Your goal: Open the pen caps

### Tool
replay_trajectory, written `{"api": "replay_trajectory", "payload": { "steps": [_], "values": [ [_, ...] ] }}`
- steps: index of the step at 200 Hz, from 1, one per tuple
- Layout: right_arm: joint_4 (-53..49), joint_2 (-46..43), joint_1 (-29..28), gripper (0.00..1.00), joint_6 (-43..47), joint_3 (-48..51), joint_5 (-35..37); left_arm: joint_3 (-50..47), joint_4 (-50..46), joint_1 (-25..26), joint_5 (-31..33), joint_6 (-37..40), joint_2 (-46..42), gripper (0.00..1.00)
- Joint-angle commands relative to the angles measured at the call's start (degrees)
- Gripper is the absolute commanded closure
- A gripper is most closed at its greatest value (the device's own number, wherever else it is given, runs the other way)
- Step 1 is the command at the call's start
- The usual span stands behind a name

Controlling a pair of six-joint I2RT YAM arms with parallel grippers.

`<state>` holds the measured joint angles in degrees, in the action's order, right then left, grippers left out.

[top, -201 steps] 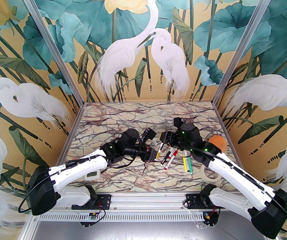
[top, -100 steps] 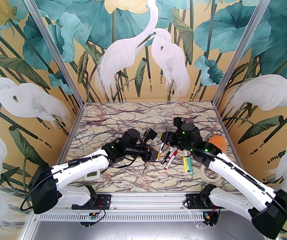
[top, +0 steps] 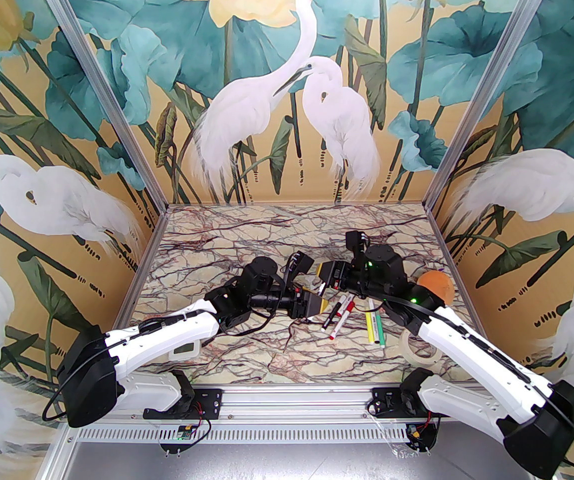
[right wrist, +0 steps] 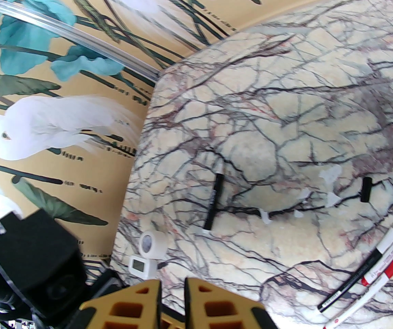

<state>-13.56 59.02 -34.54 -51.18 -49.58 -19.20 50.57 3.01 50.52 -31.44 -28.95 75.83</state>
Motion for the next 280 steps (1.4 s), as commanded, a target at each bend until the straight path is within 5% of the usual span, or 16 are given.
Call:
{"api": "replay_trajectory", "payload": {
  "steps": [1, 45, 81, 136, 206, 280],
  "values": [
    [4.11, -1.19, 0.1, 0.87, -1.88, 1.64, -2.02, -1.18, 2.96, -0.16, -0.03, -1.11, 0.56, 0.66],
    [3.37, -1.3, 0.11, 0.88, -1.52, 2.35, -0.35, -1.79, 2.53, -0.25, 2.45, -1.32, -0.16, 0.9],
    [6.22, -2.27, 1.44, 0.88, -0.53, 2.31, -2.68, -3.29, 3.52, -0.66, -0.09, -1.72, -1.48, 0.98],
    [16.01, -2.53, 6.12, 0.89, 2.3, 0.79, -18.5, -6.18, 9.91, -3.88, -12.87, -6.15, -4.76, 0.98],
    [22.29, -0.43, 7.9, 0.89, 3.16, -2.76, -21.67, -7.04, 10.4, -4.29, -16.18, -7.53, -6.72, 0.99],
    [3.23, 2.13, 8.18, 0.9, 3.7, -11.85, 1.51, -6.67, -3.77, -4.21, -2.45, 0.6, -9.92, 1.0]
  ]
}}
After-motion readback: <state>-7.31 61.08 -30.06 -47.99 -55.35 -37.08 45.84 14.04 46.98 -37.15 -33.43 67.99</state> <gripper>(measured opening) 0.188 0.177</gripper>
